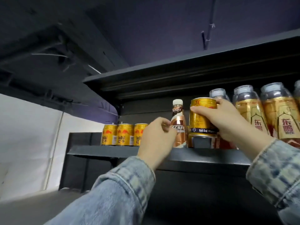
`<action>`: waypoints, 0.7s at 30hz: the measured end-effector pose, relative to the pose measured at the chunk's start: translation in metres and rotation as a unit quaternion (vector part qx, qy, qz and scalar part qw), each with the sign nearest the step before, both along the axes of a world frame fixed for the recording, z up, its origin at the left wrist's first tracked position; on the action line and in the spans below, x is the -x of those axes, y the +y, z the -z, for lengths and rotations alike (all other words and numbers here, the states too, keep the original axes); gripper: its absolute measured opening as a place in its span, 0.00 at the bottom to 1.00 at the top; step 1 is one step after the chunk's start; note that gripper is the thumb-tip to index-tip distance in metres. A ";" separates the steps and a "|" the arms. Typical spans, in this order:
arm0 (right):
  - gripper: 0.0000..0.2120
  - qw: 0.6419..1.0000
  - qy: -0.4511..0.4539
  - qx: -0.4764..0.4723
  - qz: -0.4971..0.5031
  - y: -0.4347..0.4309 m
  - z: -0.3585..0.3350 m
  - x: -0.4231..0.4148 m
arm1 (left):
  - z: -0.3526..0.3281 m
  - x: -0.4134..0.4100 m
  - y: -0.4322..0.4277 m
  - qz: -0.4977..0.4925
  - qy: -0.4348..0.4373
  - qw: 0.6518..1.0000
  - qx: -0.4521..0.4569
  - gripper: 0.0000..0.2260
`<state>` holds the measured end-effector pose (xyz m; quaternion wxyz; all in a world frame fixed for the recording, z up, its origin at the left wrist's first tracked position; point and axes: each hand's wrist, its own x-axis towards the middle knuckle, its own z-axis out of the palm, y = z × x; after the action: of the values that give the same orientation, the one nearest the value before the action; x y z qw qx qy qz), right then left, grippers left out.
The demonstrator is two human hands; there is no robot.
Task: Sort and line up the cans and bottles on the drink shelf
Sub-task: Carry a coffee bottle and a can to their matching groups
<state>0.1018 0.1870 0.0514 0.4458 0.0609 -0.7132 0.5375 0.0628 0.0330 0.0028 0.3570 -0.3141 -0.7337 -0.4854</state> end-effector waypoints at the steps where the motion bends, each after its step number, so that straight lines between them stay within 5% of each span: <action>1: 0.36 1.000 -0.014 0.000 0.011 -0.002 0.000 0.005 | -0.013 0.012 0.000 -0.011 0.024 1.000 0.011 0.13; 8: 0.44 0.993 -0.073 0.008 0.090 -0.020 0.006 0.021 | -0.083 0.074 0.022 -0.106 0.044 0.983 0.143 0.35; 11: 0.45 0.991 -0.084 0.037 0.100 -0.023 0.006 0.021 | -0.093 0.087 0.035 -0.039 0.003 0.983 0.178 0.30; 15: 0.28 0.988 -0.091 0.073 0.102 -0.024 0.003 0.014 | -0.097 0.097 0.048 0.092 -0.014 0.985 0.145 0.19; 21: 0.25 0.983 -0.105 0.087 0.125 -0.031 0.000 0.012 | -0.113 0.086 0.039 0.127 0.007 0.991 -0.041 0.21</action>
<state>0.0896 0.1564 0.0517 0.4358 -0.1240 -0.7084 0.5412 -0.0236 0.0724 0.1162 0.3098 -0.3931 -0.6648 -0.5545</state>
